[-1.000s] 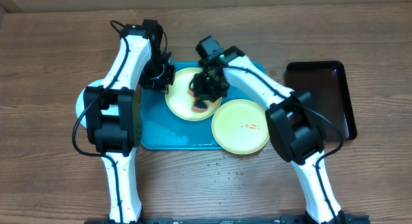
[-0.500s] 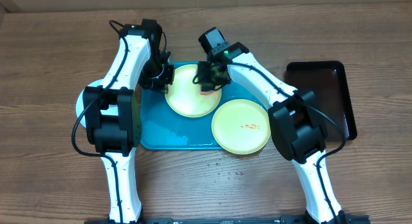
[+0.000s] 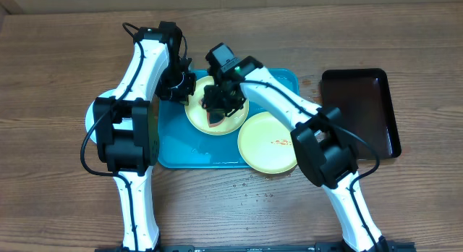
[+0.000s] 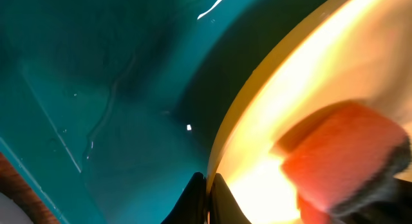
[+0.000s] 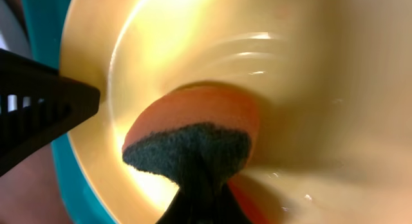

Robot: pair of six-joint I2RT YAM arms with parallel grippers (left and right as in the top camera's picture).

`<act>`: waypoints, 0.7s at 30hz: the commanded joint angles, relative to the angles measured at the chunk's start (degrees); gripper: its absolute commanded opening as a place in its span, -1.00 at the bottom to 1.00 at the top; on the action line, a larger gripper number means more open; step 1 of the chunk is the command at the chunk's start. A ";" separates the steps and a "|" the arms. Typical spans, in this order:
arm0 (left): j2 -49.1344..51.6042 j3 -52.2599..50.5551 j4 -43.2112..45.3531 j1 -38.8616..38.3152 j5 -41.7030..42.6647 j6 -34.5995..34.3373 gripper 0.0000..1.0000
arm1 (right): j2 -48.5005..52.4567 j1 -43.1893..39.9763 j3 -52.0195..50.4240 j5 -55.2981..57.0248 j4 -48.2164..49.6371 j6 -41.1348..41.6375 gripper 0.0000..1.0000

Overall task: Clean dirty plates on tray and stack at the side
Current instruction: 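Lift sponge away from yellow plate with right gripper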

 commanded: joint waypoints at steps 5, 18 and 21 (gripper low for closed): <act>-0.72 2.62 -1.07 0.00 -0.94 0.46 -0.92 | -2.73 -7.96 15.06 -14.95 -9.66 -8.07 -0.93; -15.39 3.63 -1.64 -0.74 -16.76 -3.91 -0.92 | -4.20 -20.68 37.66 -12.48 -29.66 -12.63 -0.93; -18.69 3.63 -2.19 -2.36 -22.86 -5.81 -0.92 | -4.20 -22.67 37.64 -11.82 -30.99 -12.66 -0.93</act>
